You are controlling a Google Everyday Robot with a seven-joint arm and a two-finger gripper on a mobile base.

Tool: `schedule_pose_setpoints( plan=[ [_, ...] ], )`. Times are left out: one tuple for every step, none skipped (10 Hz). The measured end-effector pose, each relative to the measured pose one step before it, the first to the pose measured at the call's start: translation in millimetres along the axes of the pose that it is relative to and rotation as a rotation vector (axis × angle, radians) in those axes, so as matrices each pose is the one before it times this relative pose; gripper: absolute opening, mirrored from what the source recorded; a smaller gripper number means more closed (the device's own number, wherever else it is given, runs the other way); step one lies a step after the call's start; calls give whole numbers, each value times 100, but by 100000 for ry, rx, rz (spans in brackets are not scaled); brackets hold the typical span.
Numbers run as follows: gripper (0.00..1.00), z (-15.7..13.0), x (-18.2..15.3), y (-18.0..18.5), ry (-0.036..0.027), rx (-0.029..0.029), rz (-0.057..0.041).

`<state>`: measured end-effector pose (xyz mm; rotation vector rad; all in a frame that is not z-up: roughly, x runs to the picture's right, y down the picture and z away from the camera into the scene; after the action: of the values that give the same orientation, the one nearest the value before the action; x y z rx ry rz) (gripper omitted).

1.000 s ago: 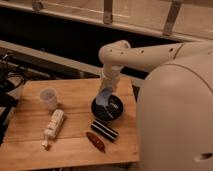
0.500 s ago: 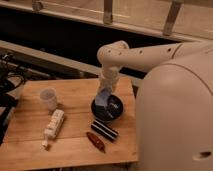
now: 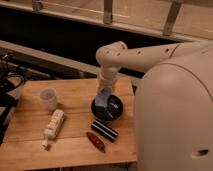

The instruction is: Place the white sponge in the ceramic bowl

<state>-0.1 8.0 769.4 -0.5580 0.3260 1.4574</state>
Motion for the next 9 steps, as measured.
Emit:
schedule_pose_setpoints(
  plan=[
    [53,30,-11,14,-60,-1,-213],
    [53,47,-28,38,-62,17,-267],
    [53,57,-4,224,55,-92,-749],
    [53,61,44,168,129,-58,-599],
    [53,27,-3,134,26,-28,-448],
    [53,-32,-53,56,-93,-85,-244],
    [53,114,51,-7,194,-41,-328],
    [53,123,74,38,189,31,-270],
    [53,94,47,155,76,-41,-409]
  ],
)
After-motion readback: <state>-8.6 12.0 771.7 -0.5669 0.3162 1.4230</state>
